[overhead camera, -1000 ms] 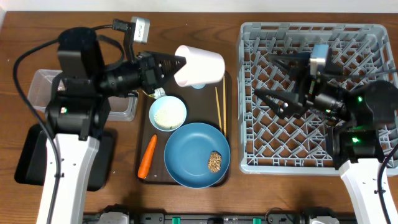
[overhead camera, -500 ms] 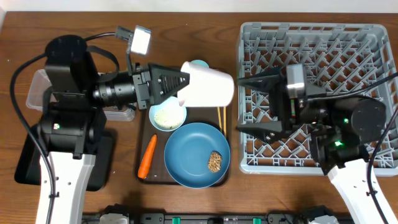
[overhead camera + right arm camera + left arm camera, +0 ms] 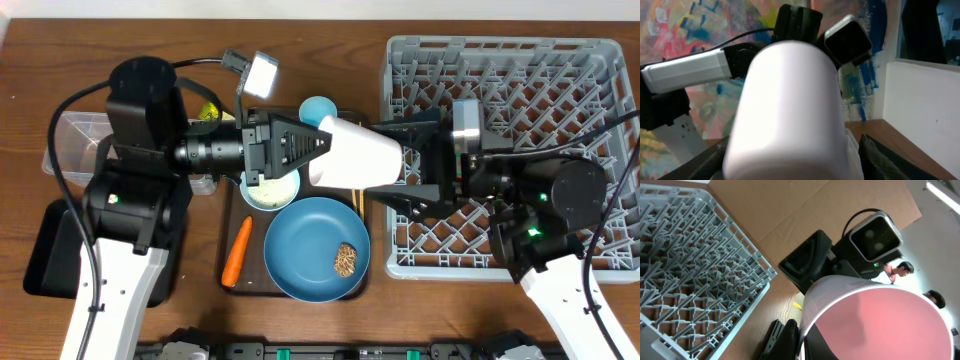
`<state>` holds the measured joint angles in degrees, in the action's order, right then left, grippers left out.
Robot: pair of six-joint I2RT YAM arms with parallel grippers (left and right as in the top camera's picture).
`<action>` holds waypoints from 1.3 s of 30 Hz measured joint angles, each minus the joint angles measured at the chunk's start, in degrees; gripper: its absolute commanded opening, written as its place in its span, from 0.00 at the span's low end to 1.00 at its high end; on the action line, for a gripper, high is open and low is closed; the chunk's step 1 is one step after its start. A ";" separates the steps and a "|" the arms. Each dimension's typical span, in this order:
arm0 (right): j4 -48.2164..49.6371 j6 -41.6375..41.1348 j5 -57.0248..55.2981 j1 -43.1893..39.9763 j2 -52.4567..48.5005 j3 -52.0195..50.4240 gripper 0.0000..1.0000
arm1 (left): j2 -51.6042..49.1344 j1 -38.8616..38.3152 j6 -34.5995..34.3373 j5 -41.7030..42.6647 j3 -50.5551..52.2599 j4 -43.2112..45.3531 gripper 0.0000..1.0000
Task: Sort waste into correct bins and load items into the dishwasher rack
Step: 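Grasp the pink cup with the right gripper, release the left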
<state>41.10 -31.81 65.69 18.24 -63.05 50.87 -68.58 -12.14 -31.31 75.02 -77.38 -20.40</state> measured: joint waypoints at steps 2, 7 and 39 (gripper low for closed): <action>0.02 0.28 -0.68 0.37 -0.07 0.00 0.60 | -0.39 -0.22 0.00 -0.28 0.00 -0.04 0.06; -0.15 -0.09 -1.77 0.59 -0.22 0.00 0.43 | -0.55 -0.35 0.07 -1.07 -0.02 0.07 0.06; -33.88 5.25 -6.80 -22.49 -0.33 -0.02 0.37 | -0.55 10.82 0.26 -3.65 0.00 1.16 0.39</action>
<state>7.22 -26.57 58.89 -4.25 -63.37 50.85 -69.12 -1.32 -31.05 71.37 -77.38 -19.25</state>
